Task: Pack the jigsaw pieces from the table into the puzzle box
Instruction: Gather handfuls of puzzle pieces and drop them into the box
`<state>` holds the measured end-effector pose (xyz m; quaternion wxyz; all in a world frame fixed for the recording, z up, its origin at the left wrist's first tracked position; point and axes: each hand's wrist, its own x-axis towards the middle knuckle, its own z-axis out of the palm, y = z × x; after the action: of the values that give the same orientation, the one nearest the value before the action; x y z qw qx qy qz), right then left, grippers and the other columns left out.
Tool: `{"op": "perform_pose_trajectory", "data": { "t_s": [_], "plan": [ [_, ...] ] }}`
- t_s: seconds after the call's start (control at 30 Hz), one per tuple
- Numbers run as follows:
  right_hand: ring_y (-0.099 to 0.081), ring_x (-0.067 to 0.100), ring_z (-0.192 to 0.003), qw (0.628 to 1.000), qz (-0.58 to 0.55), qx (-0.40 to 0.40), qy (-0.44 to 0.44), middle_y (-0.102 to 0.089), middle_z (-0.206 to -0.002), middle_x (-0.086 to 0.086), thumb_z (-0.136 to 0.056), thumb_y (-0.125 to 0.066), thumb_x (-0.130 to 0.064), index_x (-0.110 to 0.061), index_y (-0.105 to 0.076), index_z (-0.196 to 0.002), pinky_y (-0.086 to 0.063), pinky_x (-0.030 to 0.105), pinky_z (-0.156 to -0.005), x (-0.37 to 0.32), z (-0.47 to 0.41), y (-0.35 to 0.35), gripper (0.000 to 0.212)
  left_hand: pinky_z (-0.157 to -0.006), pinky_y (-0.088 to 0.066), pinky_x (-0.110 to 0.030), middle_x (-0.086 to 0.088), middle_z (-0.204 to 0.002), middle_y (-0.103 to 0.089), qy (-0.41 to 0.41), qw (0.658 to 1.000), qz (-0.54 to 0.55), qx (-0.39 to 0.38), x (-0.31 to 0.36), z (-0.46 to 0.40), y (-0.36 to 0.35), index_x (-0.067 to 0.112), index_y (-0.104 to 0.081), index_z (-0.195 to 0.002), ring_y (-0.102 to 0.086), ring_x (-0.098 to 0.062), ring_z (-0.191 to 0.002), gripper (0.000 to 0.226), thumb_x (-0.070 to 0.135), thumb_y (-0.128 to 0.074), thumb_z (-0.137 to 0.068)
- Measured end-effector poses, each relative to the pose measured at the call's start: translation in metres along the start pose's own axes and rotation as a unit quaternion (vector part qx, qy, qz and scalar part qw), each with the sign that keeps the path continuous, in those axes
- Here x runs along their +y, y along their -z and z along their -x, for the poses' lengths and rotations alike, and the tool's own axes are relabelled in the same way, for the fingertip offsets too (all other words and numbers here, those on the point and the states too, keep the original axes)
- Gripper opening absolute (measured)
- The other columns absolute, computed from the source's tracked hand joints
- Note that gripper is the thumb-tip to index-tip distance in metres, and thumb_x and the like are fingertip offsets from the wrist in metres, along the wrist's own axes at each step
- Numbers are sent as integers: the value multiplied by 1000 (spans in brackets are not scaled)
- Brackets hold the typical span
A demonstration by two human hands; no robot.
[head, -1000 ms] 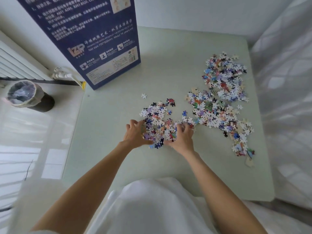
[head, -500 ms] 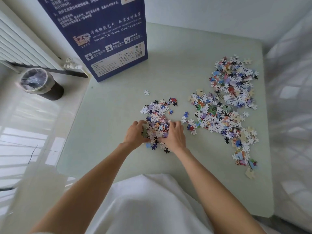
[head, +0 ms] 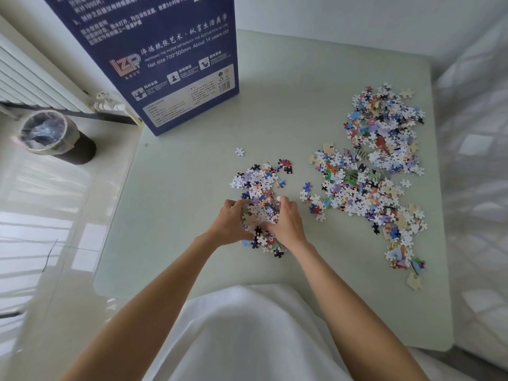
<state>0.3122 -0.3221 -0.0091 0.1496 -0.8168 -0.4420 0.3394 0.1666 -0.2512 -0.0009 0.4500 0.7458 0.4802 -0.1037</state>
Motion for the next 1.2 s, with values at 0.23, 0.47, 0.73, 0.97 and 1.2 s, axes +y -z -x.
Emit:
{"op": "perform_pose_trajectory", "data": {
  "t_s": [0.23, 0.47, 0.73, 0.97, 1.2],
  "plan": [
    [-53, 22, -113, 1000, 21, -17, -2, -56, -125, 7, -74, -73, -40, -11, -42, -125, -46, 32, -84, -3, -4, 4, 66, -93, -41, -31, -7, -125, -42, 14, 997, -15, 77, 13, -3, -6, 18, -36, -136, -48, -23, -111, 80, 41, -77, -71],
    [-49, 19, -104, 997, 79, -7, 27, -53, -114, 4, -78, -69, -40, -13, -50, -117, -46, 28, -81, -1, -12, 3, 52, -77, -41, -24, -7, -117, -49, 35, 996, -3, 87, 16, -8, -5, 16, -46, -124, -52, -20, -95, 65, 32, -79, -71],
    [-54, 19, -94, 997, 70, 2, 43, -58, -106, 6, -82, -68, -33, -8, -50, -115, -41, 23, -72, -5, -16, 10, 45, -67, -43, -28, -8, -107, -64, 50, 997, 8, 66, 20, -5, -2, 17, -46, -124, -53, -20, -81, 58, 23, -77, -75],
    [-58, 15, -75, 998, -10, -31, 54, -66, -109, 8, -84, -67, -30, -7, -53, -123, -42, 23, -69, 0, -13, 19, 48, -79, -49, -32, -9, -110, -64, 48, 997, 27, 49, 17, -3, 6, 17, -53, -121, -61, -25, -95, 50, 22, -75, -77],
    [-59, 22, -106, 996, 43, 34, 67, -63, -116, 5, -86, -64, -31, -11, -55, -122, -46, 29, -80, 10, -6, 32, 42, -77, -46, -22, -6, -104, -67, 18, 993, 67, 92, 5, 9, 15, 16, -59, -114, -58, -13, -84, 41, 19, -75, -77]
  ]
}}
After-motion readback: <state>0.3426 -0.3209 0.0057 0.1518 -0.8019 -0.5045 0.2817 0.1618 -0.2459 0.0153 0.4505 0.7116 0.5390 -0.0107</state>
